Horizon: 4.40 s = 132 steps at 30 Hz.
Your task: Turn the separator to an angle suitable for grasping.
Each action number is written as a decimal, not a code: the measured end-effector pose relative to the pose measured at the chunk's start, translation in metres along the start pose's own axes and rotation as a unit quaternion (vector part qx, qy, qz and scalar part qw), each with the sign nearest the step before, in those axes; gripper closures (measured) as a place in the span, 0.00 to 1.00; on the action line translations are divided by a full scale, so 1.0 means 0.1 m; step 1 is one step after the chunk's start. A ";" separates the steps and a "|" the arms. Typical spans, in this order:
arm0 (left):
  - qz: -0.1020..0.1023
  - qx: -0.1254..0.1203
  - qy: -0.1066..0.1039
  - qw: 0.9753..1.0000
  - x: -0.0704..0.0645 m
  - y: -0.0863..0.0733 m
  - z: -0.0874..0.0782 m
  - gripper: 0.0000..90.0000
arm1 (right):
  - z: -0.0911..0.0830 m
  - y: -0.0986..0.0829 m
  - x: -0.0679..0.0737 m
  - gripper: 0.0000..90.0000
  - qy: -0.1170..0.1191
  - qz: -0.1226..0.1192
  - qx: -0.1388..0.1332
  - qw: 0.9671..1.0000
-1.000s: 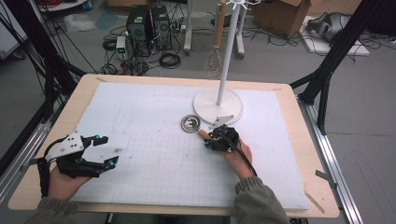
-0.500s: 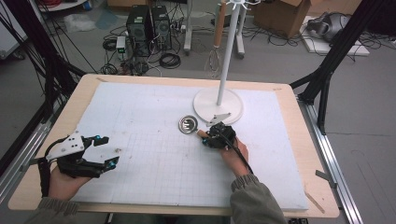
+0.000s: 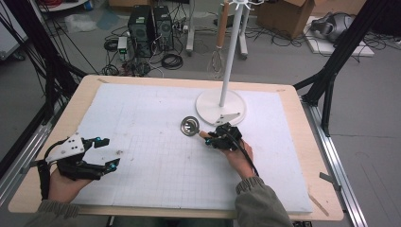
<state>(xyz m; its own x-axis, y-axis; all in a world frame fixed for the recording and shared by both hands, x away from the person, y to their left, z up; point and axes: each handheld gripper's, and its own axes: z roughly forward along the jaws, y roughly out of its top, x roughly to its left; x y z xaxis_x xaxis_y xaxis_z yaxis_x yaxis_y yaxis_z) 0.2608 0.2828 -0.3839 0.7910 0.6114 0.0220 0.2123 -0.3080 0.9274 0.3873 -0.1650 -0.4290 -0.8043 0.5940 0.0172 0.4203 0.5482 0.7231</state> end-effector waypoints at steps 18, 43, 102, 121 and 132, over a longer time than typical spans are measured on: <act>-0.001 -0.001 0.001 1.000 0.00 0.00 0.00 0.22 | 0.10 -0.01 0.05 0.67 -0.043 -0.016 0.042 0.998; -0.002 -0.001 0.002 1.000 0.00 -0.01 -0.02 0.22 | 0.07 -0.04 0.05 0.75 -0.037 0.003 0.044 0.998; 0.003 0.002 -0.005 1.000 -0.01 -0.01 -0.02 0.22 | 0.04 0.06 -0.08 0.67 -0.025 -0.022 0.005 0.999; 0.002 0.002 -0.007 1.000 -0.01 -0.02 -0.01 0.22 | 0.16 0.06 -0.28 0.73 -0.008 -0.050 0.052 0.997; 0.002 0.001 -0.006 1.000 -0.01 -0.01 -0.01 0.22 | 0.09 0.05 -0.30 0.78 0.009 -0.005 0.037 0.999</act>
<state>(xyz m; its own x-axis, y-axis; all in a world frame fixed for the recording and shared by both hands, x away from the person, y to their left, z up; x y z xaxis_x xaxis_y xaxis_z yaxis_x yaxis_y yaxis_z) 0.2590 0.2831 -0.3847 0.7986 0.6015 0.0218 0.2098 -0.3121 0.9266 0.4177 -0.1749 -0.4319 -0.8157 0.5780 0.0231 0.4415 0.5963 0.6705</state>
